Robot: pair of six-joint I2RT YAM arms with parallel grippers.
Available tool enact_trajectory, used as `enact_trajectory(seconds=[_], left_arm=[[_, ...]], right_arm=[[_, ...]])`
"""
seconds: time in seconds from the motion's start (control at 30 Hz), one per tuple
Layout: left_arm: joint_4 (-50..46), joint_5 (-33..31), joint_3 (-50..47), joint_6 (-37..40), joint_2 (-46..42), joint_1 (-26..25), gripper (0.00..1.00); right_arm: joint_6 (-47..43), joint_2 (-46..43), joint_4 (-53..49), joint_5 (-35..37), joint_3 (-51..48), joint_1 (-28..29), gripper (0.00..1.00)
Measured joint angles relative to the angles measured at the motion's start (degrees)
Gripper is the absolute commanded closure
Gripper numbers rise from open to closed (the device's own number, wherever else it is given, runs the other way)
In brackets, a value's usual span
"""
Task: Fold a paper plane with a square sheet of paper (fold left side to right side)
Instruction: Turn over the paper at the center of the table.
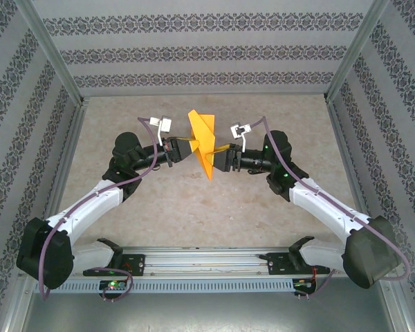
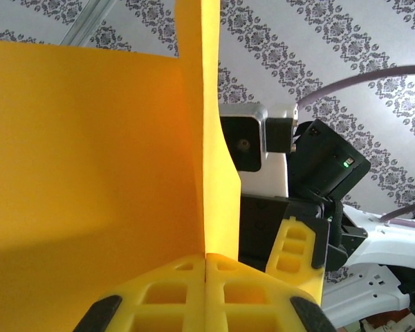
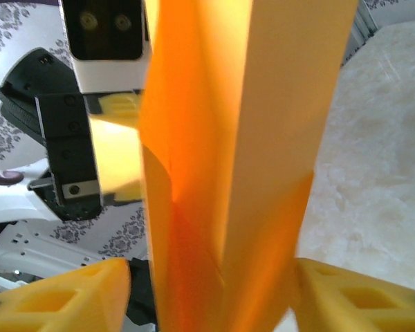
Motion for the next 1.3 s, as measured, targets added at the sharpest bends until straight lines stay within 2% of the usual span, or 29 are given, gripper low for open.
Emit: enact_trajectory(seconds=[0.1,0.17,0.2,0.27,0.4,0.53,0.63,0.8,0.97,1.1,1.3], left_arm=[[0.00,0.00,0.00,0.00,0.33,0.00,1.00],[0.00,0.02,0.00,-0.02,0.44,0.00,1.00],[0.02,0.00,0.00,0.00,0.44,0.00,1.00],[0.00,0.00,0.00,-0.02,0.48,0.00,0.96],[0.02,-0.02,-0.04,0.09,0.48,0.00,0.81],[-0.33,-0.72,-0.35,0.87,0.44,-0.04,0.66],[-2.25,-2.45,-0.94,2.49,-0.39,-0.04,0.59],[-8.85,-7.96,-2.95,6.67,-5.81,-0.04,0.54],[-17.03,-16.98,-3.93,11.78,-14.29,-0.04,0.54],[-22.75,-26.38,-5.75,14.60,-21.35,-0.04,0.54],[-28.81,-39.28,-9.16,15.98,-29.42,-0.04,0.54]], right_arm=[[-0.17,-0.02,0.00,0.07,0.61,0.00,0.59],[-0.24,0.00,-0.11,0.50,0.90,0.00,0.62],[-0.31,-0.02,-0.09,0.70,1.03,0.00,0.67],[-0.50,-0.02,-0.13,0.98,1.16,0.00,0.73],[-1.29,-0.02,-0.90,1.55,1.40,0.00,0.88],[-1.55,-0.11,-2.01,2.73,1.55,0.00,0.90],[-2.27,-0.48,-3.67,4.02,1.55,0.00,0.94],[-6.51,-1.90,-11.17,8.41,2.34,0.55,0.98],[-14.49,-2.27,-24.98,21.51,6.62,5.22,1.00],[-20.68,0.90,-37.03,39.06,12.94,12.24,1.00],[-24.46,14.23,-51.39,66.34,22.40,21.00,1.00]])
